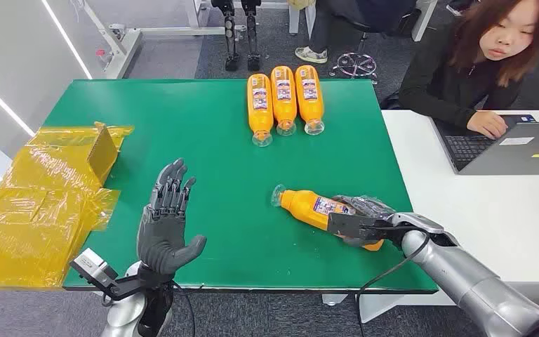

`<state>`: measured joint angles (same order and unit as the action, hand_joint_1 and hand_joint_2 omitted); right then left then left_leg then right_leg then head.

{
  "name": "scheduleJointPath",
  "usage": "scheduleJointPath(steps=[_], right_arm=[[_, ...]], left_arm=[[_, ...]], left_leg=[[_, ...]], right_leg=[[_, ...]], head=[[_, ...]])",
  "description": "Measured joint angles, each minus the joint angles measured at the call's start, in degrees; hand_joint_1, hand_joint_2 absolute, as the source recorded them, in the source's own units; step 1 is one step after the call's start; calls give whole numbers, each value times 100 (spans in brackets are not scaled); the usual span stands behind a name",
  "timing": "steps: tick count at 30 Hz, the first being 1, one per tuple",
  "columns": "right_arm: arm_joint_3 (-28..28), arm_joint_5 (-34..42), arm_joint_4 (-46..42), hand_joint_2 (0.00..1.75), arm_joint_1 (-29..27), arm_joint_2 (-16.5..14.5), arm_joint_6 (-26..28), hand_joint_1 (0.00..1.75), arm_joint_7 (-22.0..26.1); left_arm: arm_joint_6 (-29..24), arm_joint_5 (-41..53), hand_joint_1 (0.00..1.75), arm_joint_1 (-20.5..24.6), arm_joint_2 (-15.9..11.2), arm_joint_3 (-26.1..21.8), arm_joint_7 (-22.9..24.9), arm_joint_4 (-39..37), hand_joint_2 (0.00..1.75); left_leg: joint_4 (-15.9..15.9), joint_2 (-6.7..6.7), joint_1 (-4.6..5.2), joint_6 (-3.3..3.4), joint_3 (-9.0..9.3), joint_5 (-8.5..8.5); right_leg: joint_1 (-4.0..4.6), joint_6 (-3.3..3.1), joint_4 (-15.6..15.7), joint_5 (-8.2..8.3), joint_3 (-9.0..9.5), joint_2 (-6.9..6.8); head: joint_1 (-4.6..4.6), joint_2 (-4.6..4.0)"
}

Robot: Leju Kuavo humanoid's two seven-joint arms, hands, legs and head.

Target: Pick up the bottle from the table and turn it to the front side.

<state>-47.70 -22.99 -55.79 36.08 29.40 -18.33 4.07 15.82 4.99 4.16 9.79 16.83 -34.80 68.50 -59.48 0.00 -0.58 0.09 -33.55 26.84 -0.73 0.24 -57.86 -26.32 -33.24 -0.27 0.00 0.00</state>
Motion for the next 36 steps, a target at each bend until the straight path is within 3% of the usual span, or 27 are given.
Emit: scheduleJointPath(steps=[12,22,36], right_arm=[[264,-63,-578,175,-213,384,22,175,-88],[849,-939,-1471,175,-693,435,1092,175,3],[1791,-2066,-2611,175,-2008,-24,2527,175,786]], left_arm=[[-9,-11,0,-21,-9,-1,-24,0,175],[-136,19,0,-266,-33,-31,-79,136,175],[-232,1,0,-535,-40,-42,-57,431,175]], left_leg=[[0,-2,2,0,-23,0],[4,-6,1,0,-30,1],[5,-20,1,0,-40,1]], right_leg=[[-2,0,0,0,-18,-2],[0,1,0,-2,-24,-6],[0,5,1,-5,-33,-17]], head=[[0,0],[-1,-1],[-1,0]])
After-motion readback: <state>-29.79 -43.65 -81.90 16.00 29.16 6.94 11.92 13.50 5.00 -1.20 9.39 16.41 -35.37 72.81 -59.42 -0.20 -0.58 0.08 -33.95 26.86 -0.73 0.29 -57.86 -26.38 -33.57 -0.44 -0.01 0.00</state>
